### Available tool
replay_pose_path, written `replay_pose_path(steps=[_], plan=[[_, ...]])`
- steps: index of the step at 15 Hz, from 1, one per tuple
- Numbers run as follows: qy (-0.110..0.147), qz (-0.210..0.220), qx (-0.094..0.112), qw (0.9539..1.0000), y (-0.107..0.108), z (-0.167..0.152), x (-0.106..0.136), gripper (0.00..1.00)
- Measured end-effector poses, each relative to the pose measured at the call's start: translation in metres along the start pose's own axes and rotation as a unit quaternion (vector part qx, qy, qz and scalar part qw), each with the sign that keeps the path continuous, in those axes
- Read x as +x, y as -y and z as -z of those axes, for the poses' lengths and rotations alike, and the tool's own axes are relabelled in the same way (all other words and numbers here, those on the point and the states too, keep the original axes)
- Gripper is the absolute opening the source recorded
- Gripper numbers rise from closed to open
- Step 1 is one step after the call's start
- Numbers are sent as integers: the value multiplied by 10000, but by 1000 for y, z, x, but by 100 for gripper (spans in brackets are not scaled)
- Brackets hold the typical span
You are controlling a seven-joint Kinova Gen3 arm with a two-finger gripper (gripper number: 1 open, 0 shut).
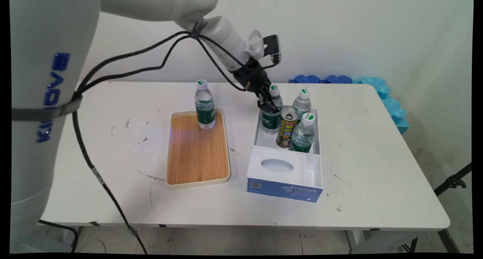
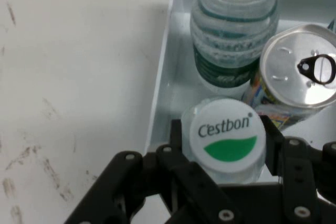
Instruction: Place the picked object on the tray
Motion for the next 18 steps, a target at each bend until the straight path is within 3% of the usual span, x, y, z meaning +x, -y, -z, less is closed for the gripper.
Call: replay_pose_path(steps=[11,18], plan=[[-419,146,278,9986,-11,93,7,0],[-372,415,213,9982,-45,163,-36,0]])
